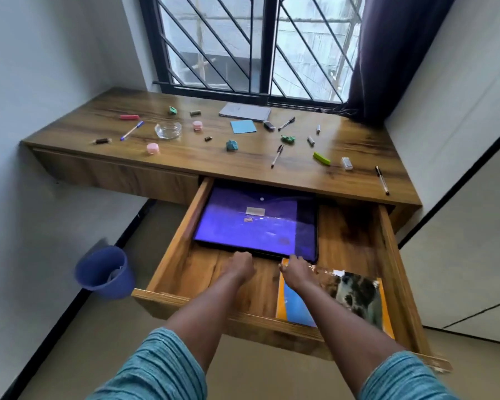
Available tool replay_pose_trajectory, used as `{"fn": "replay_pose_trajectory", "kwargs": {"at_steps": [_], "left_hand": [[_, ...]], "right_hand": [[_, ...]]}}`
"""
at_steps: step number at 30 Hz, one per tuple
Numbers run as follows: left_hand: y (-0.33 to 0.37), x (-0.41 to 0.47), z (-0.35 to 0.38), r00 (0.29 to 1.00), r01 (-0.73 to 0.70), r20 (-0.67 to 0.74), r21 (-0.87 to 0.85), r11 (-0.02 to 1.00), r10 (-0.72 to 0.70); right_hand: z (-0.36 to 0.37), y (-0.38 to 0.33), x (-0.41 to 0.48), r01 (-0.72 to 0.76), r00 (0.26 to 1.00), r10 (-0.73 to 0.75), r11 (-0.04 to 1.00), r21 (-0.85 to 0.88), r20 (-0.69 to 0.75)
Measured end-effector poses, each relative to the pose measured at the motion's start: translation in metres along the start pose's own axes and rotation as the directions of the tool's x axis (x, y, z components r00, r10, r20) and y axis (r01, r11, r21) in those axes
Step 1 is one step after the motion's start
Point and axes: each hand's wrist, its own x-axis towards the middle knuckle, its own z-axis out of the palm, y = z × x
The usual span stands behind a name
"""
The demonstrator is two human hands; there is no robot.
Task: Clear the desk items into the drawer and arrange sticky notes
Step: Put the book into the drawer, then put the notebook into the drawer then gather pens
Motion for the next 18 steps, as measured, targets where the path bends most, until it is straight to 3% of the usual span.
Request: {"fn": "replay_pose_trajectory", "kwargs": {"at_steps": [8, 18], "left_hand": [[-0.101, 0.024, -0.072, 0.983, -0.148, -0.112, -0.012, 0.989, 0.145], [-0.209, 0.053, -0.156, 0.973, -0.1, -0.214, -0.075, 0.992, 0.082]], "right_hand": [[0.037, -0.146, -0.007, 0.047, 0.997, -0.048, 0.999, -0.025, -0.06], [0.053, -0.285, 0.003, 0.079, 0.987, -0.072, 0.996, 0.044, -0.14]]}}
